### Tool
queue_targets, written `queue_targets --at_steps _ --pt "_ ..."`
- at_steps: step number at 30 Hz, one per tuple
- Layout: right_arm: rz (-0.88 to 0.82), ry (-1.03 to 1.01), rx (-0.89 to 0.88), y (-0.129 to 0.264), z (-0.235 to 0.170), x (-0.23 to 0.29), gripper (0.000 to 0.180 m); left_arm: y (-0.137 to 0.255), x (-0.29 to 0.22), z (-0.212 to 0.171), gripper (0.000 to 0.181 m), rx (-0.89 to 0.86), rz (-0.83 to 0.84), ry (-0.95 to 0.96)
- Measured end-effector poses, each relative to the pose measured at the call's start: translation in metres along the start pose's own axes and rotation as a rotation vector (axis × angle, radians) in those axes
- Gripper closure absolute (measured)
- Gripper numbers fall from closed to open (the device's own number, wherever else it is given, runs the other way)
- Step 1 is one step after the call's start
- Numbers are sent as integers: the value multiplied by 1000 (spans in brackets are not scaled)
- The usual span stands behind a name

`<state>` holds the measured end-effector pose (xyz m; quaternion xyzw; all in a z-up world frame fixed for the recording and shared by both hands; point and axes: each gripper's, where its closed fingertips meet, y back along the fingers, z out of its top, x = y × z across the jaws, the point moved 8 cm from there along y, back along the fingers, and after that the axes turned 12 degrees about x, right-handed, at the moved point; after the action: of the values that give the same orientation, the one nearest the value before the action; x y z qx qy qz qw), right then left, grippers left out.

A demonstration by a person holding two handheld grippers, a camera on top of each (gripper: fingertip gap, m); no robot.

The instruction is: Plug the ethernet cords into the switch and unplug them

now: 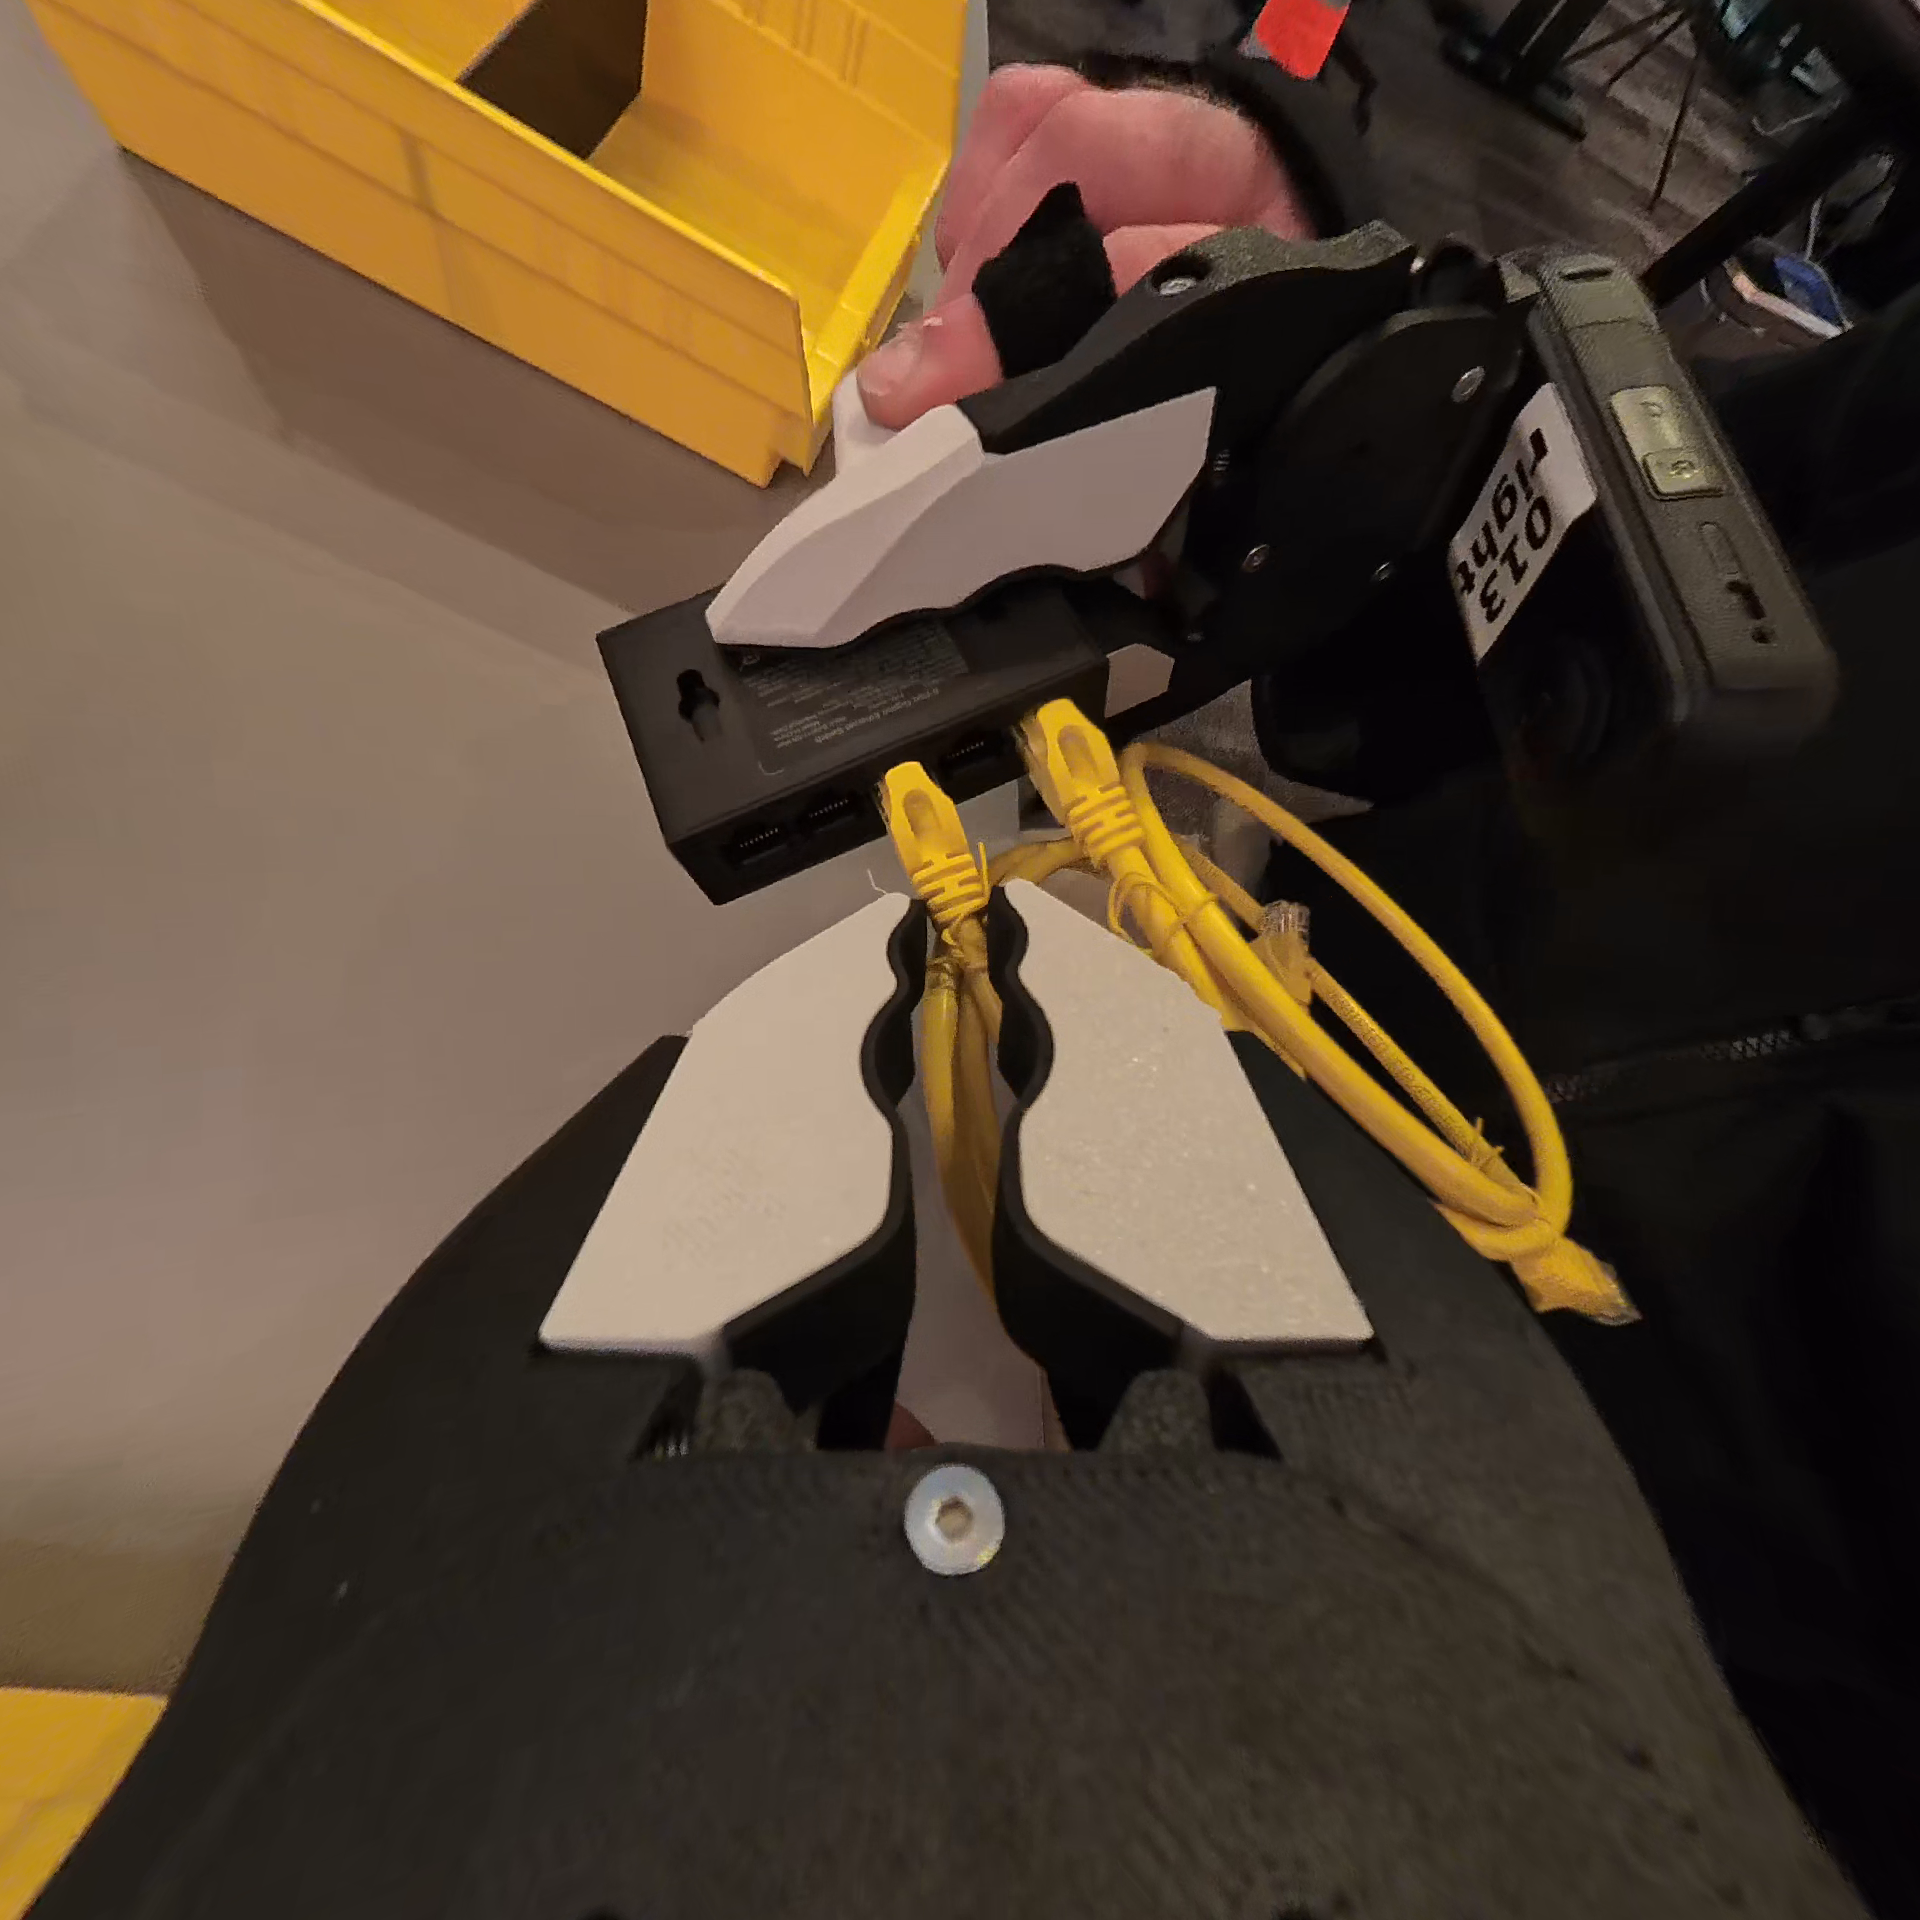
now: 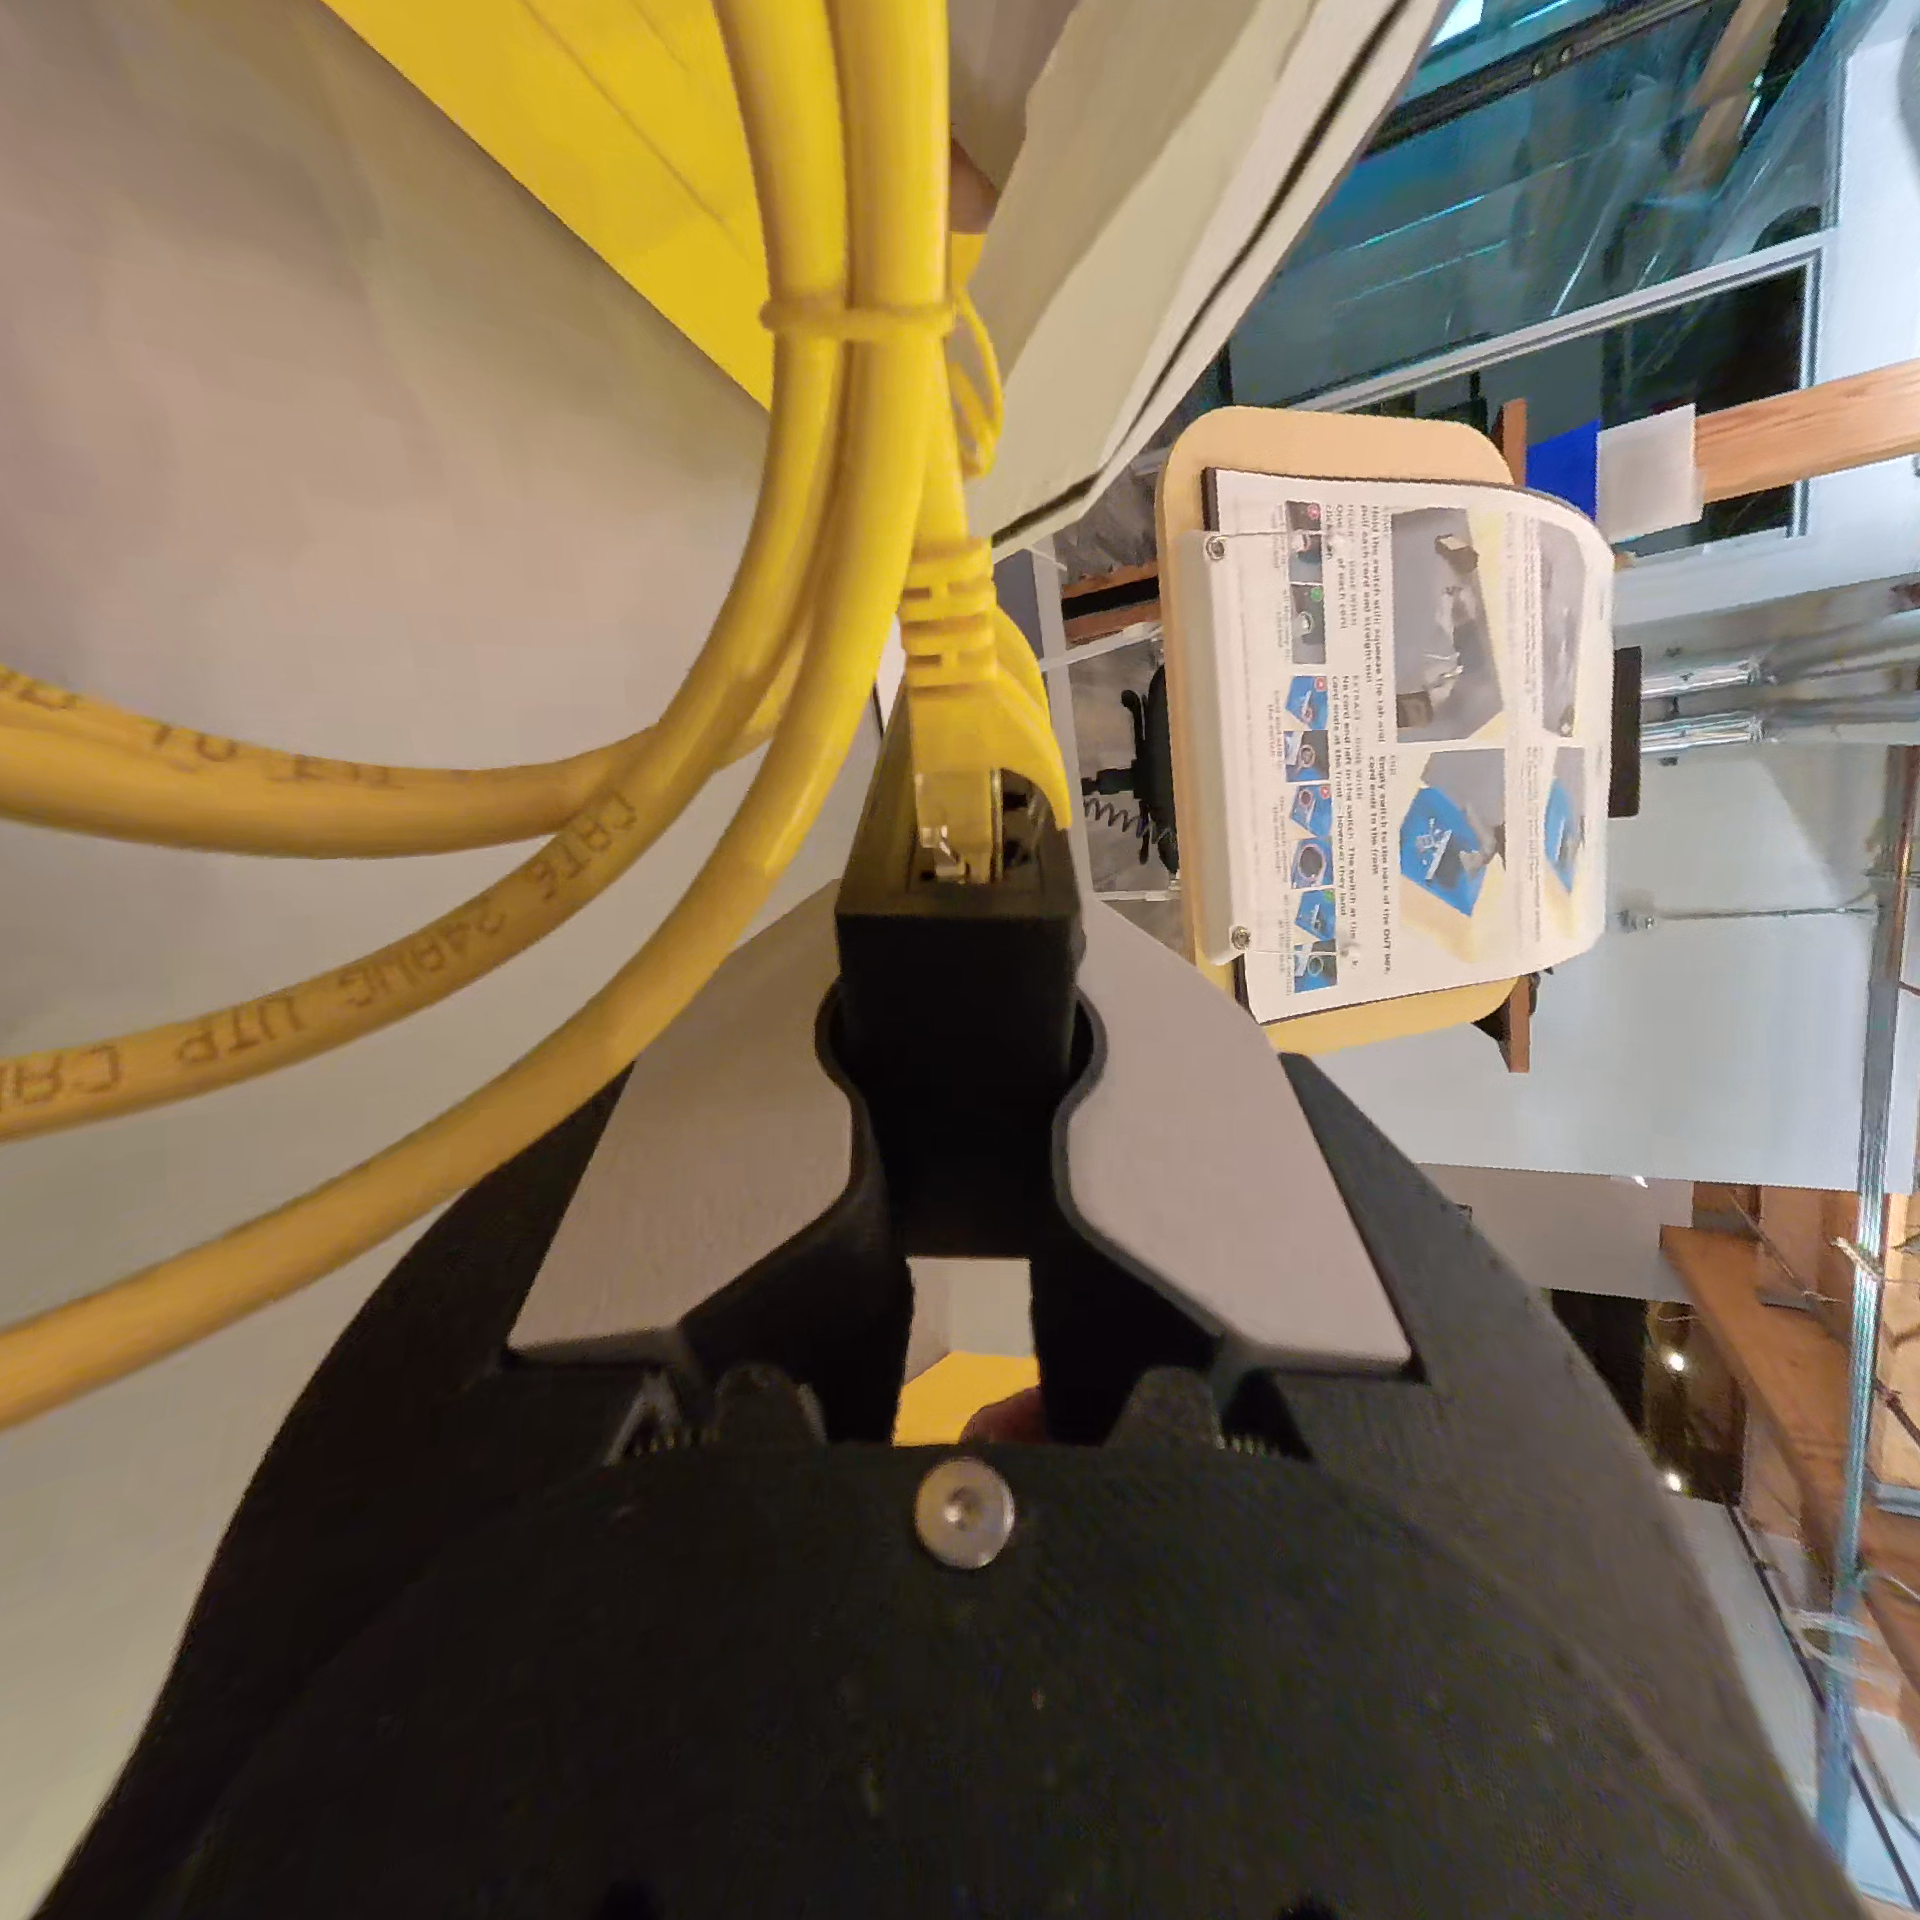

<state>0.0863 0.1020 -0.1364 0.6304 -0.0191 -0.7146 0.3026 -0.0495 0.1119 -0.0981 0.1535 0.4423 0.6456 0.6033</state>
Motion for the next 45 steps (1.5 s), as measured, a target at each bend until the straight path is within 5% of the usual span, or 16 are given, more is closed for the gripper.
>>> queue_targets --at_steps 5,8,13,18,26,38,45 --pt "7 -25 33 -2 -6 -2 151 29 9 -9 144 -79 127 15" --pt "11 -43 55 -4 -13 -2 150 67 26 -38 134 2 470 16" --pt "55 -64 58 -12 -16 3 150 122 55 -112 133 127 756 218" --pt "50 -69 51 -12 -13 3 150 100 73 -178 136 333 718 328" --pt "74 -69 44 -14 -10 8 150 36 100 -230 135 583 637 354" --pt "90 -89 24 -15 -10 9 150 23 118 -239 163 597 568 441" --pt "91 -111 13 -14 -12 7 150 78 92 -212 166 277 588 441"
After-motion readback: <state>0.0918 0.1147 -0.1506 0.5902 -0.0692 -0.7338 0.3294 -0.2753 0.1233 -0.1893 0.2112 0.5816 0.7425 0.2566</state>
